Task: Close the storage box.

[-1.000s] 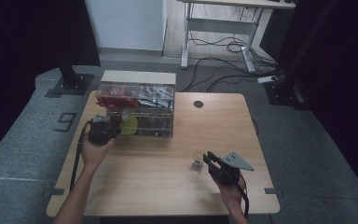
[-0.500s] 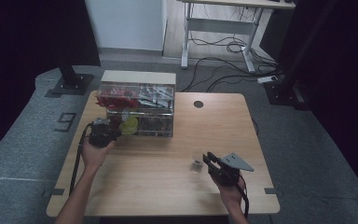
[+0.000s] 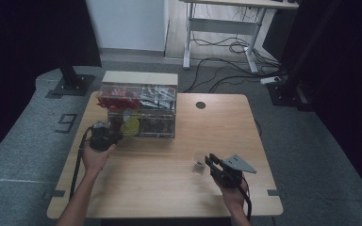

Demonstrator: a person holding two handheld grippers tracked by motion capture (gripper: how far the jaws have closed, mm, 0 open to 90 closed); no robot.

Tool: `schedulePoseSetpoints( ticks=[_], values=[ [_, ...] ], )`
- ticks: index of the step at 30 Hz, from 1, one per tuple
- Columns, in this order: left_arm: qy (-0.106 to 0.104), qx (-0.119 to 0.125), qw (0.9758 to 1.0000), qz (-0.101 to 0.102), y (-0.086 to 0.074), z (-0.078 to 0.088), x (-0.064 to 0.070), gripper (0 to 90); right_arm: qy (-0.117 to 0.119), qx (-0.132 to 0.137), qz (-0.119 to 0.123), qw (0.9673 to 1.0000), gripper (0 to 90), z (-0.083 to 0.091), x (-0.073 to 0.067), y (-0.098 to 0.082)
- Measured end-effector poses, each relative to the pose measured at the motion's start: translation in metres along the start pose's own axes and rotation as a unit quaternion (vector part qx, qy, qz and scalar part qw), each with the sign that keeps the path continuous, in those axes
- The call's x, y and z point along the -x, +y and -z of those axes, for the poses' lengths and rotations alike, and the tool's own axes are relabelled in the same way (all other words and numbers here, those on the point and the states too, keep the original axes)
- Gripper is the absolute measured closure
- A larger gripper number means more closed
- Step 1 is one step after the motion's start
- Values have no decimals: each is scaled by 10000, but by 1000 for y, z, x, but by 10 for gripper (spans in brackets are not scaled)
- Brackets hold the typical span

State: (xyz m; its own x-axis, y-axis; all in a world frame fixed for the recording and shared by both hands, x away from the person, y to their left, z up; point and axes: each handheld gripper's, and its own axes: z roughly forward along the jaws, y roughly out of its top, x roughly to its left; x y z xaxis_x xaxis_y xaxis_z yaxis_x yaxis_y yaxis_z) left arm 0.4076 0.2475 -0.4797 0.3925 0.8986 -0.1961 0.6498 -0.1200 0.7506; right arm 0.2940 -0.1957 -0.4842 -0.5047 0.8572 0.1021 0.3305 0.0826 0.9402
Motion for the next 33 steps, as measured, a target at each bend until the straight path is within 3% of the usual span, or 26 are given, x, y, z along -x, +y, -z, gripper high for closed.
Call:
schedulePoseSetpoints(
  ticks=[33],
  values=[
    [-153, -102, 9998, 33, -12, -3, 1, 897, 29, 0, -166, 9999, 719, 0, 6, -3]
  ],
)
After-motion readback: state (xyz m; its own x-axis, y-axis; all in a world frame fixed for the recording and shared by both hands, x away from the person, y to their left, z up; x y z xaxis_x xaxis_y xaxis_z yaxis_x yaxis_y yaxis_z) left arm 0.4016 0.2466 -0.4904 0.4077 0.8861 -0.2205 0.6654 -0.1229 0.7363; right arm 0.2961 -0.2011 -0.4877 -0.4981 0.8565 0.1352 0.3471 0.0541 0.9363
